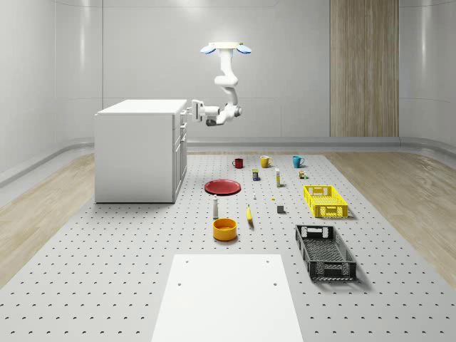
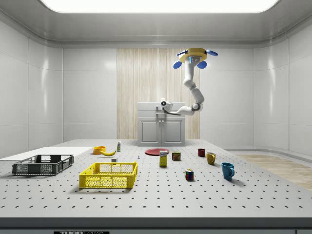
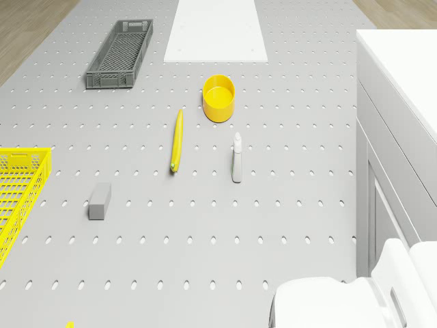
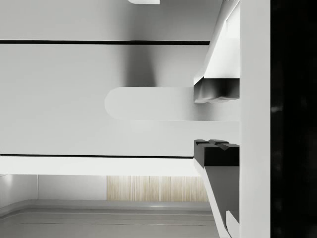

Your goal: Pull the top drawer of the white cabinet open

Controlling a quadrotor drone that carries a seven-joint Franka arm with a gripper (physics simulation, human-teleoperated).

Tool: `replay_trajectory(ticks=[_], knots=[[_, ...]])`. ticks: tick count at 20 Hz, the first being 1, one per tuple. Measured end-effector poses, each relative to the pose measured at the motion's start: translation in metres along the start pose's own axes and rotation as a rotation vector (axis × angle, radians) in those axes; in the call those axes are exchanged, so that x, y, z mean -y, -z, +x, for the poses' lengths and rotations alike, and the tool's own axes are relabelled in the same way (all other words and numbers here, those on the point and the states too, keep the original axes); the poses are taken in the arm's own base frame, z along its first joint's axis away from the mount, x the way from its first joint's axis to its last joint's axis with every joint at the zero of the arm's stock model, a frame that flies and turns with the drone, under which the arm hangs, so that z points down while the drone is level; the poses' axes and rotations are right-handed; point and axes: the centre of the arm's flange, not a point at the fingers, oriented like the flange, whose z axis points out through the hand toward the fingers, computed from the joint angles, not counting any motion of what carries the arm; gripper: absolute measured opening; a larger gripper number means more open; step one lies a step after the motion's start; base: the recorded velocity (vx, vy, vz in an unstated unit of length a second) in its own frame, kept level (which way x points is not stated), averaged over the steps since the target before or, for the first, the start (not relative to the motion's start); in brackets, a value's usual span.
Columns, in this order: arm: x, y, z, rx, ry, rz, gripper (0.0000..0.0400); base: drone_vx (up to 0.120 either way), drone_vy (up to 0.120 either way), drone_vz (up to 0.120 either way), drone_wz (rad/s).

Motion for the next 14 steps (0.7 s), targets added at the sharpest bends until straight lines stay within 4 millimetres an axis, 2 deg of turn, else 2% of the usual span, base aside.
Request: replay_trajectory(ticks=[2,5,9,14], knots=[[0.0010,-0.0021,-0.0020,0.000,-0.002,0.002,0.0212,0.000,0.000,0.000,0.000],[0.0019,-0.0040,-0.0037,0.000,-0.004,0.003,0.0261,0.000,0.000,0.000,0.000],[0.0024,-0.0051,-0.0048,0.000,-0.005,0.004,0.0289,0.000,0.000,0.000,0.000],[0.0026,-0.0056,-0.0053,0.000,-0.006,0.005,0.0300,0.000,0.000,0.000,0.000]])
